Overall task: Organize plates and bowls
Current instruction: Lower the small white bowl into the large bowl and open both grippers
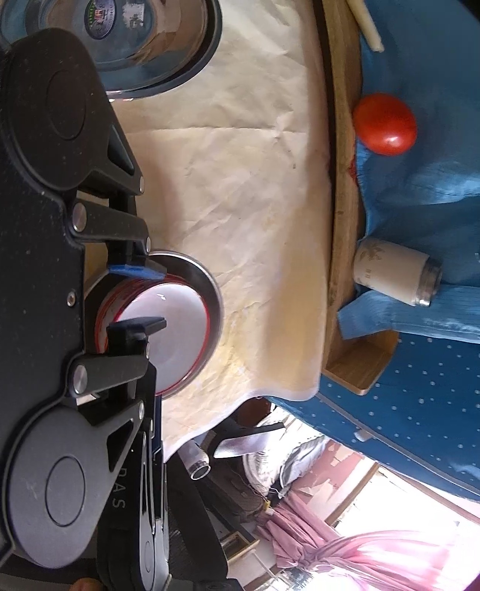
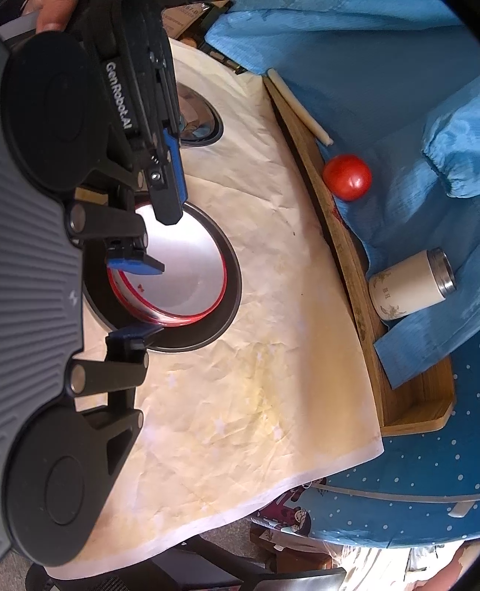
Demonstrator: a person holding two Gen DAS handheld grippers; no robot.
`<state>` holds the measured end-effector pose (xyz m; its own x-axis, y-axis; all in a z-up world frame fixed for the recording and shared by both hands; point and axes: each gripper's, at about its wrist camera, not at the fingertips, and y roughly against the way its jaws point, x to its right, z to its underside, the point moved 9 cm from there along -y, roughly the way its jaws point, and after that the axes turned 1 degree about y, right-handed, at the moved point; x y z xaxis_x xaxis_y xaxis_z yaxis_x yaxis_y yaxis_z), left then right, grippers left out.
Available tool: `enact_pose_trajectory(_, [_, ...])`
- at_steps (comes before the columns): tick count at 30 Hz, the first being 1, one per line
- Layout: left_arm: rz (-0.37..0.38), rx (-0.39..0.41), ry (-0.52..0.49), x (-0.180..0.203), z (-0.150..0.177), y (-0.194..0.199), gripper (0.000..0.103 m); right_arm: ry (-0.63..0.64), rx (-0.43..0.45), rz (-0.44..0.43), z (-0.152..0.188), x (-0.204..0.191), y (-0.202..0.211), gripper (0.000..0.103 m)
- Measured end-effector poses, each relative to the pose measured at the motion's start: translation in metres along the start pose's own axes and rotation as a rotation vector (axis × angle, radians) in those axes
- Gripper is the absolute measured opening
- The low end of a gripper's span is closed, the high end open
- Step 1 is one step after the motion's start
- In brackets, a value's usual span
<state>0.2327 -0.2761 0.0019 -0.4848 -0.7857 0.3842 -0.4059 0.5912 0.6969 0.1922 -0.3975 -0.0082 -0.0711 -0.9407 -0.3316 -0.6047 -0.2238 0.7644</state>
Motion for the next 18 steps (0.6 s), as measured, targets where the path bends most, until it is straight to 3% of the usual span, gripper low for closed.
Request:
enact_pose_trajectory(3, [0.006,0.031,0.013,-0.003,-0.005,0.007,0.038,-0.018,0.02,-0.016,-0.001,0.001,0.006,0.043])
enact_pose_trajectory(8, [-0.004,0.088,0.029,-0.011,-0.011,0.019,0.069,-0.035,0.071,-0.042,-0.007,0.0,0.024,0.065])
enact_pose_trajectory(10, [-0.008,0.101,0.038,-0.015,-0.013,0.023,0.08,-0.049,0.097,-0.049,-0.01,0.001,0.032,0.081])
enact_pose_trajectory(12, [-0.006,0.109,0.053,-0.018,-0.015,0.026,0.089,-0.062,0.122,-0.053,-0.013,0.004,0.039,0.09])
enact_pose_trajectory(14, [-0.004,0.123,0.065,-0.021,-0.016,0.029,0.099,-0.073,0.137,-0.054,-0.014,0.007,0.044,0.093])
enact_pose_trajectory(18, [-0.014,0.136,0.062,-0.023,-0.017,0.034,0.102,-0.1,0.139,-0.031,-0.011,0.014,0.047,0.102])
